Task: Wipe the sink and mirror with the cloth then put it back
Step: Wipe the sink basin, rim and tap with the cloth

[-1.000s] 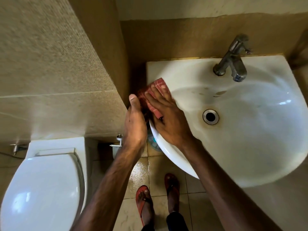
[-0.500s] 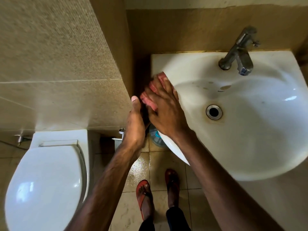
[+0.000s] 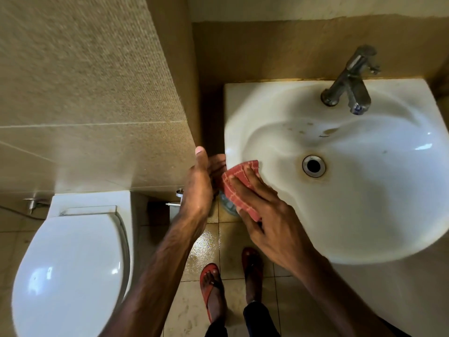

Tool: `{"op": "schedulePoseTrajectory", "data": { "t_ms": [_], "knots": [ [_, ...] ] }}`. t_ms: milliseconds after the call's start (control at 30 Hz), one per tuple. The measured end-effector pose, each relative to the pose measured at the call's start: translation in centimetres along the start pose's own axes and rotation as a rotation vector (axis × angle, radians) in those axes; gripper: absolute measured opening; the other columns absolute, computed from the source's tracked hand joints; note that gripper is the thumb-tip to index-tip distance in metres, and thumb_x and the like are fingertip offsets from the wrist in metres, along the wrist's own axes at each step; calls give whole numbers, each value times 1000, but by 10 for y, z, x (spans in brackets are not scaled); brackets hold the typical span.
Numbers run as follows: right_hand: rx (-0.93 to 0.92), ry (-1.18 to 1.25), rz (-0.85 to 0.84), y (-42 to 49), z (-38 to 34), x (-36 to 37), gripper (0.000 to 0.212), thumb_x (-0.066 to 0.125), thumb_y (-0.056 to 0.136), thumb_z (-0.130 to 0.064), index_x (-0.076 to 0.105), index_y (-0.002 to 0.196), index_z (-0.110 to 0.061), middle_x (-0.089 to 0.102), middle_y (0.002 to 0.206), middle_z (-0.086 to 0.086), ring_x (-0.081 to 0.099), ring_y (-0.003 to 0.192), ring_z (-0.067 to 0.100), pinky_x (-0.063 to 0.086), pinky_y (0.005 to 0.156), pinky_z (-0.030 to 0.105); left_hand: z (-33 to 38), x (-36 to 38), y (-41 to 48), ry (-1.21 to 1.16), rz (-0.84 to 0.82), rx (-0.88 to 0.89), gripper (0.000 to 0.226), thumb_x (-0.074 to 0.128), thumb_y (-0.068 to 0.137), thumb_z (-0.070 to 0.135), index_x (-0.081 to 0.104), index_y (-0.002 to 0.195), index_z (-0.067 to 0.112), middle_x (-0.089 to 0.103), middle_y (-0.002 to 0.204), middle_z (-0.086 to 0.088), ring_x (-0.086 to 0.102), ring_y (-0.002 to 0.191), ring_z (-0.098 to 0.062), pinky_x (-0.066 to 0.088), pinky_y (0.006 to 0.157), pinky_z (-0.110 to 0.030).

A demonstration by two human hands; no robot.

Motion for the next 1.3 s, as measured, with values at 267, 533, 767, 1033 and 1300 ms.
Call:
{"op": "schedulePoseTrajectory", "data": {
  "t_ms": [267,533,767,1033,1300],
  "knots": [
    [136,153,25,28,9,3,65,45,108,-41,14,164,-35,12,172,-7,34,152,18,46,115,42,-2,5,-6,81,-5,107,55,18,106,49,69,110,30,73,98,21,68,97,9,51,77,-5],
    [246,213,88,43,2,-6,62,47,107,-40,21,163,-33,31,167,-1,52,139,23,44,112,34,3,13,-4,215,1,220,52,24,107,47,73,92,42,76,98,13,71,100,-3,54,87,-22],
    [226,149,-76,-22,17,-20,66,60,102,-34,28,158,-43,41,159,-13,55,136,9,49,111,27,-1,11,2,227,50,242,48,28,108,43,69,120,23,73,104,16,69,101,3,55,94,-26],
    [306,271,33,57,8,-6,62,43,107,-46,16,162,-42,24,169,-9,40,148,19,40,118,39,-5,9,5,376,111,296,42,31,102,54,71,89,48,74,94,12,71,99,-14,56,93,-50],
    [382,177,87,54,-7,-6,64,47,106,-40,21,163,-28,49,156,8,62,127,30,50,104,40,3,11,11,650,133,406,30,48,99,34,67,112,14,72,98,6,70,88,-8,53,74,-18]
  ]
}}
Point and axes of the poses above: each hand's wrist, its own y-axis towards the middle knuckle, its own x-axis out of the palm, z = x × y, the point moved 3 cm from there along y, towards the middle knuckle
